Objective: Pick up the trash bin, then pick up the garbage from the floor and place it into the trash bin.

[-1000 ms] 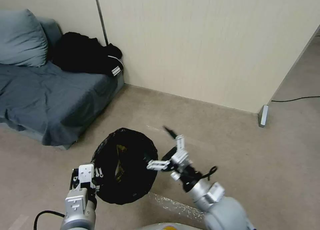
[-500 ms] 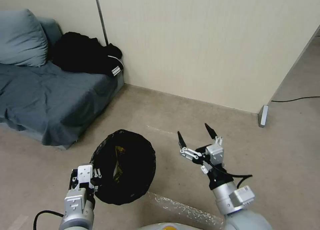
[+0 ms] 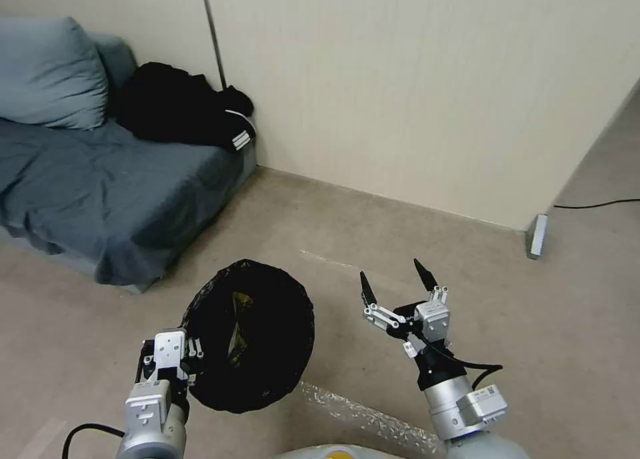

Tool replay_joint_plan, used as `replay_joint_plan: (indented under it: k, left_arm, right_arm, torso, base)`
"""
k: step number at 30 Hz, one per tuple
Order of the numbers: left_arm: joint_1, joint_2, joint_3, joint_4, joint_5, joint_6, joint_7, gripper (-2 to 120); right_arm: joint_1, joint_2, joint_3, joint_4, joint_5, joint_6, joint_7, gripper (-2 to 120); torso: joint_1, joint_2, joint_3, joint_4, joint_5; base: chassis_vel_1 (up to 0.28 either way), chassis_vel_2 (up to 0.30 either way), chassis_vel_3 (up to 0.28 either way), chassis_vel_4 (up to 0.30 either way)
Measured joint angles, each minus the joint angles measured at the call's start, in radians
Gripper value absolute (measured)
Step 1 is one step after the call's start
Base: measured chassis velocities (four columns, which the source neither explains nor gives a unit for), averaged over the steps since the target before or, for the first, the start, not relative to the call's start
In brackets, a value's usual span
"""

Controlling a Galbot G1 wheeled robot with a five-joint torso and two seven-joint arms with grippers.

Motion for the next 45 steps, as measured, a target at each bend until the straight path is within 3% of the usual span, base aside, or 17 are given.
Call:
replay_joint_plan:
  k: [45]
  left_arm:
    - [0.02,-0.018,0.0,-0.005,0.001,-0.015,-0.007,1]
  right_arm:
    - [0.046,-0.005,-0.011,-0.042,0.012,0.006,-0.016,100]
  torso:
    - [0.0,0.0,0.0,0.0,0.0]
  base:
    - [0.116,0.114,0.115,0.117]
